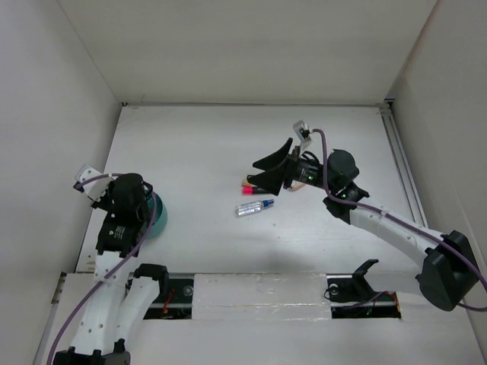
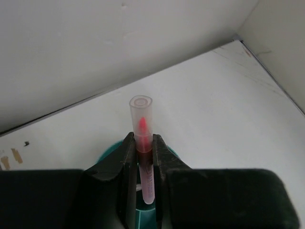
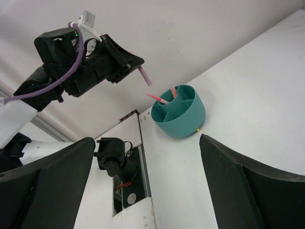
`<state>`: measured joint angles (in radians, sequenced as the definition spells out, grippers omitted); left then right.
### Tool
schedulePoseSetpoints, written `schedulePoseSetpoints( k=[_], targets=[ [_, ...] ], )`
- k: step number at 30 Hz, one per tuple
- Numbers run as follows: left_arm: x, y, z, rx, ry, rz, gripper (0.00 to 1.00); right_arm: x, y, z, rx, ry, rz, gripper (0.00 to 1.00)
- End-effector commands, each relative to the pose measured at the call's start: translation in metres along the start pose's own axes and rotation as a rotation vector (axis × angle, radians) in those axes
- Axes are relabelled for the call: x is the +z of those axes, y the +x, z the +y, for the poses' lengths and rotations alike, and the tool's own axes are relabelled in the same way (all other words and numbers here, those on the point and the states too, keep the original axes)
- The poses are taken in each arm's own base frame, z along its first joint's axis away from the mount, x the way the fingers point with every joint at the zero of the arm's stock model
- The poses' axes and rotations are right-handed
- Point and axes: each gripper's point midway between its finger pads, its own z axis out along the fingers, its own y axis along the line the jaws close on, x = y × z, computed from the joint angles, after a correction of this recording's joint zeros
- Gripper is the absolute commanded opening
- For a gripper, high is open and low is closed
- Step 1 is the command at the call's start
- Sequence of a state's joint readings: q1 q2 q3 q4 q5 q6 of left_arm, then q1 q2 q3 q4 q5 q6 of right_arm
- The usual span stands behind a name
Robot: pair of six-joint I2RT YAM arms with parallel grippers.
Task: Sort the stationery into containers
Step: Place the pen in the storage box.
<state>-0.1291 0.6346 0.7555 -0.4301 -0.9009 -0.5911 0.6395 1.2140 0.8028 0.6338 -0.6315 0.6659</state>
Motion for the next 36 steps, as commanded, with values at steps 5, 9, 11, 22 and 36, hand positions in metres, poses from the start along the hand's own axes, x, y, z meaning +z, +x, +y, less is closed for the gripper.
schedulePoseSetpoints(
  k=[5, 9, 11, 22, 36],
  targets=[
    [0.005, -0.012, 0.02, -0.041, -0.097, -0.103, 0.0, -0.008, -0.014, 0.015, -0.069, -0.052, -0.031, 0.97],
    [0.015, 0.004, 0.013, 0.01, -0.089, -0.059, 0.0, -0.014, -0.019, 0.017, -0.071, -0.051, -0.042, 0.97],
    [0.021, 0.012, 0.009, 0.052, -0.099, -0.03, 0.0, -0.018, -0.02, 0.016, -0.075, -0.043, -0.049, 0.97],
    [0.026, 0.037, -0.007, 0.056, -0.037, 0.051, 0.0, -0.027, -0.028, 0.004, -0.088, -0.013, -0.063, 0.97],
    [0.023, 0.033, 0.008, 0.006, -0.111, 0.027, 0.0, -0.032, -0.035, 0.0, -0.091, 0.001, -0.077, 0.97]
  ],
)
